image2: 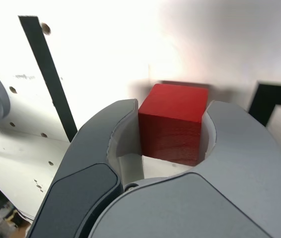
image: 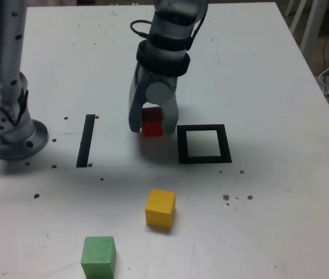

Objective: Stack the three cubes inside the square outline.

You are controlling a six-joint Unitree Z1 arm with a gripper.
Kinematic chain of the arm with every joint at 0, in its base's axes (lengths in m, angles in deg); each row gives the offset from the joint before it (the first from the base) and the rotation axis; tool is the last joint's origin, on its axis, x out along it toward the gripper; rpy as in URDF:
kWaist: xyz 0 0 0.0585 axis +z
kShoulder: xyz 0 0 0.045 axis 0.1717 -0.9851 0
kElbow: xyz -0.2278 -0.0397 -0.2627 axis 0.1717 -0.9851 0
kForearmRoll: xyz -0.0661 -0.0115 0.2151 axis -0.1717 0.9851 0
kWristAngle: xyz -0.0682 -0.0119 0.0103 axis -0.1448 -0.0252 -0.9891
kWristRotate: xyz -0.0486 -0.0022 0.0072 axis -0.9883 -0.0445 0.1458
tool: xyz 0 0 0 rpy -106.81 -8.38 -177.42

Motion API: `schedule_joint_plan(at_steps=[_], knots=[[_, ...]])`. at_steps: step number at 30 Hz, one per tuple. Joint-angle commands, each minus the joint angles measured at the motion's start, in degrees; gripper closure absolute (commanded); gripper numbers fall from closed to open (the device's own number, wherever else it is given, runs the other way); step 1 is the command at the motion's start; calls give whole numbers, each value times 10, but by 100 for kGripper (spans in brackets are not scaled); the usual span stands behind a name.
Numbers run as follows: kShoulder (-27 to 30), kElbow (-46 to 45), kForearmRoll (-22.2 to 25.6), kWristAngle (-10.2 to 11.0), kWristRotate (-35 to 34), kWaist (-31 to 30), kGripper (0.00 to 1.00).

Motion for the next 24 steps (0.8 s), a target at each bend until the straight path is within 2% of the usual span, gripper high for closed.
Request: schedule_joint_plan(at_steps=[1,11,24], knots=[[-7,16,8,2,-3,-13,71],[-37,103,46,11,-9,-56,71],[-81,171,71,15,-7,-61,71]])
